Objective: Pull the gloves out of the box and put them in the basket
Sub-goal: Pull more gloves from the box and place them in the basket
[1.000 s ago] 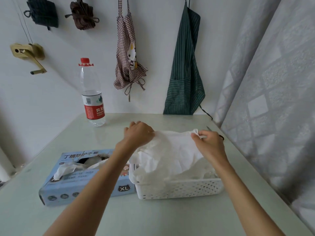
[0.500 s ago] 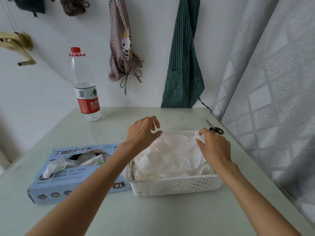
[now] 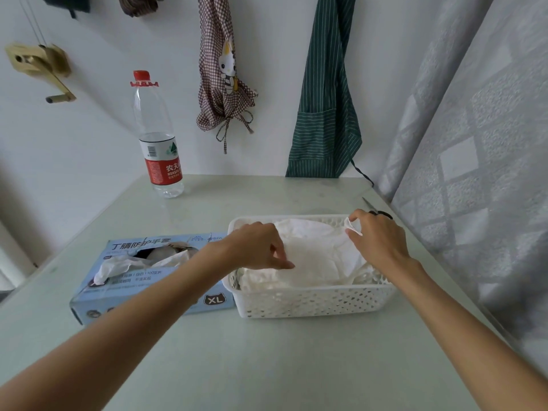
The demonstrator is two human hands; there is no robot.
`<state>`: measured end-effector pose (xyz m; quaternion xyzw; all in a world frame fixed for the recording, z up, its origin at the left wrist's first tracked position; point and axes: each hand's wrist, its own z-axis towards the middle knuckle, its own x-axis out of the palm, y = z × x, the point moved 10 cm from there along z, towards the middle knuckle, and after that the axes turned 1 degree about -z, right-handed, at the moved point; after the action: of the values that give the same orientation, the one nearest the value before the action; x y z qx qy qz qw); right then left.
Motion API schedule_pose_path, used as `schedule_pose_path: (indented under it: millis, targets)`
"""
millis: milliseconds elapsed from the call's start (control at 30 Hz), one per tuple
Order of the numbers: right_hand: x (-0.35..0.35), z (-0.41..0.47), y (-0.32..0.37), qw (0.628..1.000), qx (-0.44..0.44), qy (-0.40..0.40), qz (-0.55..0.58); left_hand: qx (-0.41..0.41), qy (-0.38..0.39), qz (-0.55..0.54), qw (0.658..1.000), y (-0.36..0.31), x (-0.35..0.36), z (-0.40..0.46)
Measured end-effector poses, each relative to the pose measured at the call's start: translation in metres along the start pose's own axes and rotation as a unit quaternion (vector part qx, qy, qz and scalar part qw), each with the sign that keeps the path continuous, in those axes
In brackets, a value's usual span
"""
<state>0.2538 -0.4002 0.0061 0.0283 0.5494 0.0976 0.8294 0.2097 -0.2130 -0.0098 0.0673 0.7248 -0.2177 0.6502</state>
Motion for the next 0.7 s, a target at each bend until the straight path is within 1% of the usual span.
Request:
schedule_pose_path:
  millis: [100, 200, 267, 400, 467, 533, 633, 700]
  targets:
    - [-0.001, -0.001, 0.001, 1.0, -0.001, -0.001, 0.003, 0.003, 0.063, 0.005, 0.998, -0.004, 0.012, 0.004]
    - [-0.003, -0.001, 0.002, 1.0, -0.005, -0.003, 0.009, -0.005, 0.136, -0.043, 0.99, -0.004, 0.021, 0.001]
    - [-0.003, -0.002, 0.002, 1.0, -0.004, -0.002, 0.011, -0.006, 0.149, -0.078, 0.986, -0.005, 0.022, 0.001]
    - [-0.001, -0.004, 0.0, 1.0, 0.001, 0.0, 0.02, -0.003, 0.172, -0.093, 0.981, -0.013, 0.026, 0.001]
    - [0.0, -0.003, -0.002, 1.0, 0.002, -0.001, 0.02, -0.012, 0.167, -0.092, 0.982, -0.012, 0.023, 0.003]
    - [-0.001, -0.003, -0.003, 1.0, 0.001, -0.005, 0.013, -0.027, 0.133, -0.068, 0.988, -0.004, 0.013, 0.005]
    - [-0.002, -0.004, -0.001, 1.0, -0.009, -0.013, -0.003, -0.066, 0.06, 0.005, 0.996, 0.016, -0.011, 0.001]
    - [0.0, -0.006, 0.001, 1.0, -0.016, -0.012, -0.012, -0.085, 0.049, 0.054, 0.994, 0.026, -0.022, -0.007]
